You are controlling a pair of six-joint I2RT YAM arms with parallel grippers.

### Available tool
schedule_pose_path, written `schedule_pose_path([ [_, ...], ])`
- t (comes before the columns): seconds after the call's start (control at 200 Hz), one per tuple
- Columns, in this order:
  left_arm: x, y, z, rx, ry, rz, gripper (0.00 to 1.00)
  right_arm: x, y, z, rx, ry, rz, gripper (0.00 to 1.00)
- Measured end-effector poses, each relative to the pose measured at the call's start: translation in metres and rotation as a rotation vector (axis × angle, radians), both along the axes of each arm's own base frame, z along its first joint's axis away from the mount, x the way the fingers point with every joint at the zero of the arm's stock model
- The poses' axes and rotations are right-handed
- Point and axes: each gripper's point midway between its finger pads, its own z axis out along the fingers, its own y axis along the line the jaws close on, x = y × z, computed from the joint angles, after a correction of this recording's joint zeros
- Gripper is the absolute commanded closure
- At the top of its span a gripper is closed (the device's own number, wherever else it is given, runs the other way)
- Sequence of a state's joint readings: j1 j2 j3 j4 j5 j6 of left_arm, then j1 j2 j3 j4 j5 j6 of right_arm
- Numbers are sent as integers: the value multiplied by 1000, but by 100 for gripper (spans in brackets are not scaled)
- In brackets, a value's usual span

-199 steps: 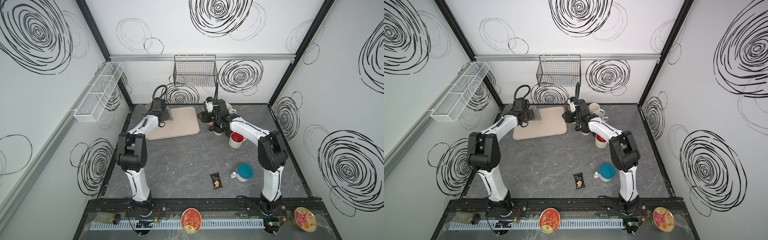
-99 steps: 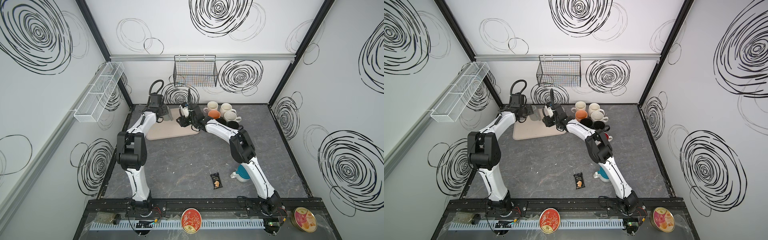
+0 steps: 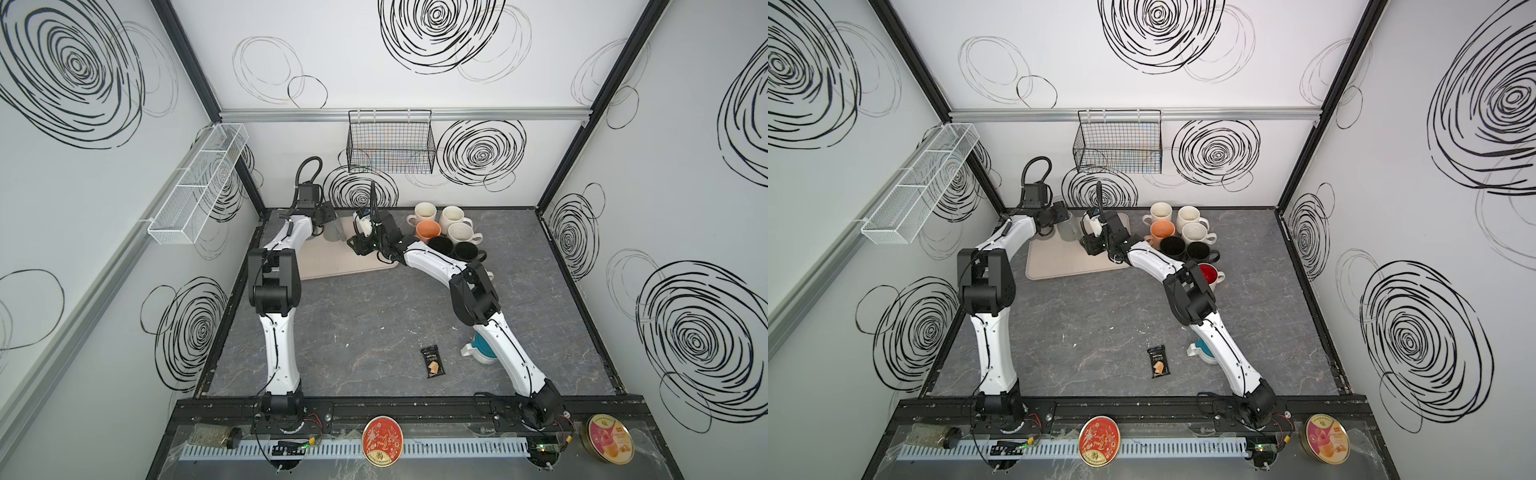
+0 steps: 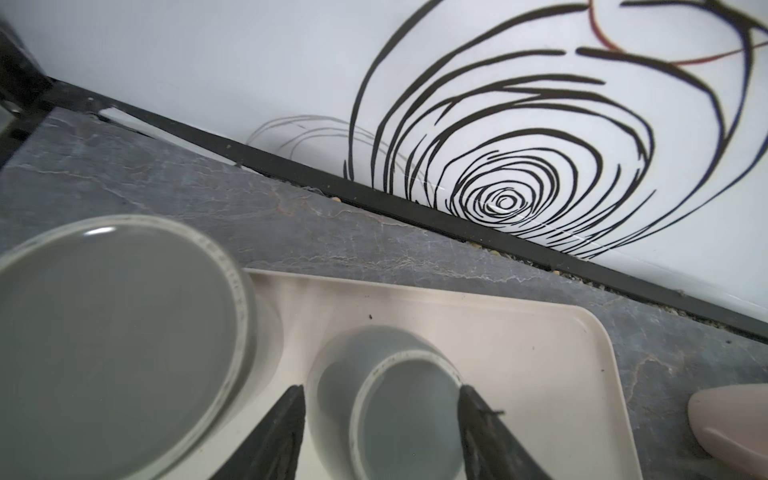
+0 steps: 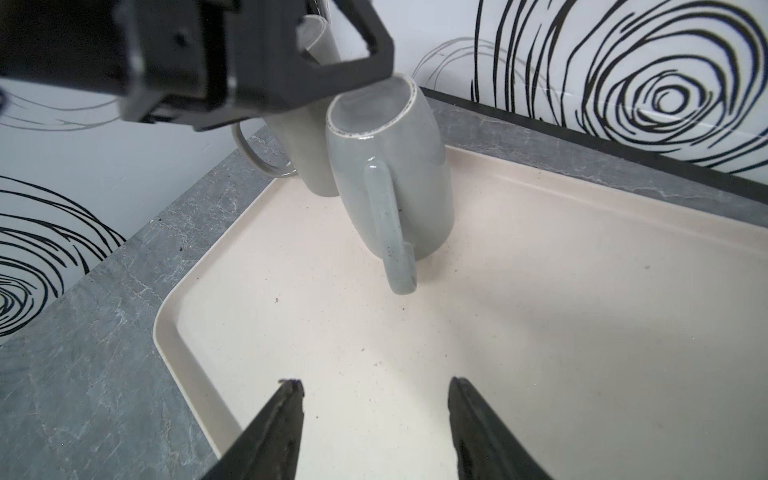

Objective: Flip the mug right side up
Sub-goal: 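Move the right gripper toward the upside-down grey mug on the tray, then grasp the upside-down grey mug's handle with the right gripper while the left arm draws back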

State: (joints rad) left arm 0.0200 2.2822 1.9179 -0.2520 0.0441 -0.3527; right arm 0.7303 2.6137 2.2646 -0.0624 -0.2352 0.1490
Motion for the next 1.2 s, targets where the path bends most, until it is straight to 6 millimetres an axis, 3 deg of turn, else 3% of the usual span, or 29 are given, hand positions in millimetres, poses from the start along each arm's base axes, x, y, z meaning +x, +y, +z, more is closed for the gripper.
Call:
schedule_pose_path([
  [0.265, 24, -8, -6, -28, -39, -35, 41, -10, -9, -33, -57, 50, 7, 40],
  [0.605, 23, -38, -14, -67, -46, -136, 47, -14, -17, -30, -70, 61, 5, 40],
  [1.011, -23, -102, -15, -121, -15, -290, 49, -22, -41, -4, -93, 51, -32, 41],
  [1.201, -54, -128, -16, -148, 11, -327, 49, -25, -51, -4, -127, 60, -52, 41],
])
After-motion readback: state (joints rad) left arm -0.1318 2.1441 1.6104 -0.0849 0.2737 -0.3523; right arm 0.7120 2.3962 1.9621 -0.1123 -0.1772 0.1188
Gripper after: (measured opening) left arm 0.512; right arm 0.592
